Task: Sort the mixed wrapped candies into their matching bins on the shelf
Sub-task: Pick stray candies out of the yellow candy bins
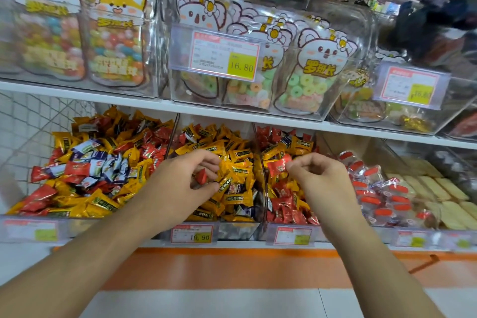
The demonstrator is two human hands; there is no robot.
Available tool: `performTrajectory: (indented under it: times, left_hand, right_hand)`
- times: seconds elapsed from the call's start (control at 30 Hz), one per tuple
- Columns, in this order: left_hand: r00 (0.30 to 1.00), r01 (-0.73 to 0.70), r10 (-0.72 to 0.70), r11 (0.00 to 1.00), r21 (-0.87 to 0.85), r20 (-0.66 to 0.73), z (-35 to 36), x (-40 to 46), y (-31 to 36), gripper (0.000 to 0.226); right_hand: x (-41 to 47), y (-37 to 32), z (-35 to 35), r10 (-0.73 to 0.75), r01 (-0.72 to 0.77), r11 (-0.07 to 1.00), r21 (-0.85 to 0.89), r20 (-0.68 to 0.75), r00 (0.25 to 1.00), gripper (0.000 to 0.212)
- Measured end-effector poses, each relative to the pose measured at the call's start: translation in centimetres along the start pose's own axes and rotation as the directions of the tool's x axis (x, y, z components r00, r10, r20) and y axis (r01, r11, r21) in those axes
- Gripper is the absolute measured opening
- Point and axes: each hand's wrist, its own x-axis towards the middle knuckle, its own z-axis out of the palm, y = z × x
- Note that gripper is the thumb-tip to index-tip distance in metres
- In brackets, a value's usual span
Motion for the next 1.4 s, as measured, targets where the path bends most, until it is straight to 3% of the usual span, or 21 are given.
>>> performTrajectory:
  times: [0.13, 0.23, 0.4, 0.6, 0.8, 0.97, 1.17, 1.27, 1.4]
  left_hand:
    - [1.000, 0.000, 0.001, 0.999, -0.046, 0.023, 0.3, 0.0, 0.5, 0.036]
    - [0.999, 0.010, -0.008, 0.998, -0.069, 0.039, 0.3, -0.1, 0.7, 0.038]
    - [0.998, 0.024, -0.020, 0.998, -0.055, 0.067, 0.1, -0.3, 0.9, 0.046]
    - [0.983, 0.081, -0.075, 0.996, -0.026, 0.165, -0.7, -0.6, 0.6, 0.058]
    - [0.990, 0.053, -0.054, 0.999, 0.013, 0.133, -1.0, -0.6, 0.7, 0.065]
    - [0.984, -0.008, 0.000, 0.999, 0.045, 0.178, -0.2, -0.8, 1.6, 0.077]
    - [0.979, -0.002, 0.005, 1.000, -0.016, 0.201, 0.2, -1.1, 2.3, 0.079]
    - [0.982, 0.030, -0.020, 0.998, -0.051, 0.185, 0.4, -0.9, 2.4, 0.077]
    - [0.973, 0.009, 0.001, 0.999, -0.043, 0.230, 1.5, -1.1, 3.1, 0.080]
  right_hand:
    - [0.8, 1.5, -0.7, -0.004, -0.021, 0.949, -0.313, -0.078, 0.997, 0.006]
    - [0.2, 1.0, 0.4, -0.107, 0.073, 0.897, -0.435, -0.056, 0.993, 0.022]
    - [-1.1, -0.6, 3.7, -0.348, 0.363, 0.840, -0.404, 0.113, 0.931, 0.023]
    - [-1.6, -0.3, 6.1, -0.386, 0.445, 0.818, -0.364, 0.225, 0.894, 0.023]
    - [-2.4, -0.6, 8.0, -0.415, 0.478, 0.836, -0.268, 0.260, 0.872, 0.014]
    - [-3.3, -1.6, 8.9, -0.314, 0.342, 0.933, -0.112, 0.209, 0.926, 0.009]
    - [-2.7, -0.6, 7.2, -0.247, 0.281, 0.934, -0.220, 0.172, 0.954, 0.016]
    - [-2.7, -0.5, 5.9, -0.237, 0.266, 0.945, -0.191, 0.161, 0.958, 0.016]
    - [-3.7, -0.7, 6.5, -0.282, 0.312, 0.926, -0.215, 0.159, 0.946, 0.013]
